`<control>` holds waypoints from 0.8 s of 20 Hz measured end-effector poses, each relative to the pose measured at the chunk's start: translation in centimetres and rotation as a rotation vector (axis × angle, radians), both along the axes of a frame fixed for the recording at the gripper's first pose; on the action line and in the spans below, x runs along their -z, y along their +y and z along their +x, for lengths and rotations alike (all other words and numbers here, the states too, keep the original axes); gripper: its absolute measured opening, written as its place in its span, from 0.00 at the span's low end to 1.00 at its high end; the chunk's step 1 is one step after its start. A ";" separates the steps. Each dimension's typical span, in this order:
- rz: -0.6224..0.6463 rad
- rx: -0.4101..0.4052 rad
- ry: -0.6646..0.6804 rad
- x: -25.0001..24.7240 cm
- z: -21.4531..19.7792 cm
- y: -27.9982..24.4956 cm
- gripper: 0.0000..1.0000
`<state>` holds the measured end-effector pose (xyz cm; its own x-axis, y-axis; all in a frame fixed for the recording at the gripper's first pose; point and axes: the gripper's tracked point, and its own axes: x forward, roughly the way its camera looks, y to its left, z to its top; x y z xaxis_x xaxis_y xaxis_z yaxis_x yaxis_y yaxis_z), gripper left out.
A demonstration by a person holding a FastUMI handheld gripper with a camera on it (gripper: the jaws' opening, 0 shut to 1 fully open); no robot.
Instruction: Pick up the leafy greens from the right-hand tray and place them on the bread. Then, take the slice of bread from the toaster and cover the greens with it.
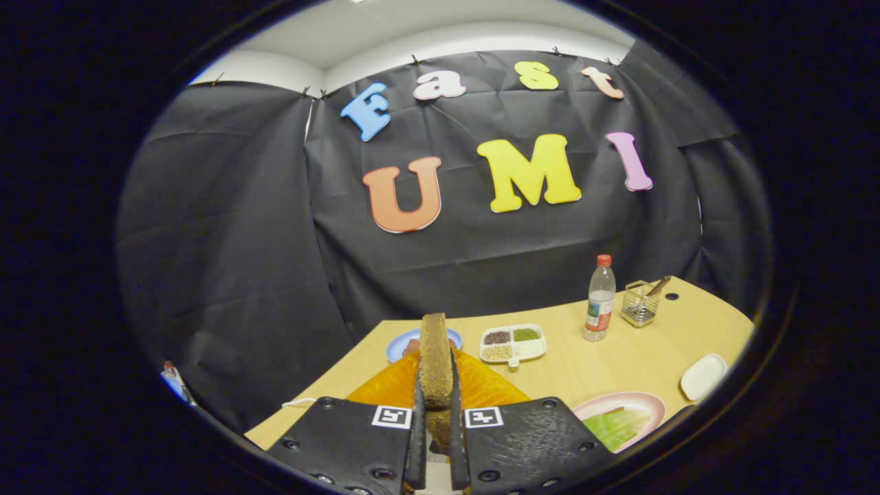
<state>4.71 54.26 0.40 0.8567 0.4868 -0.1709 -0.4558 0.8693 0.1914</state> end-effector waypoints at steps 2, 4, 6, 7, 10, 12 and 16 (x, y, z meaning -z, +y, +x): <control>0.036 -0.014 -0.014 -1.4 -1.0 -1.0 0.13; 0.077 -0.019 -0.028 -2.6 -1.7 -2.3 0.13; 0.107 -0.012 -0.041 -3.6 -2.3 -4.5 0.13; 0.117 0.001 -0.049 -4.0 -2.4 -5.7 0.13; 0.111 0.060 -0.107 -4.5 -2.0 -9.9 0.13; 0.106 0.106 -0.141 -4.2 -1.6 -12.4 0.13; 0.096 0.159 -0.166 -1.7 -1.1 -16.2 0.13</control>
<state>3.64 38.10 2.06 0.9361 0.3512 0.0188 -0.3471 0.9138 0.2107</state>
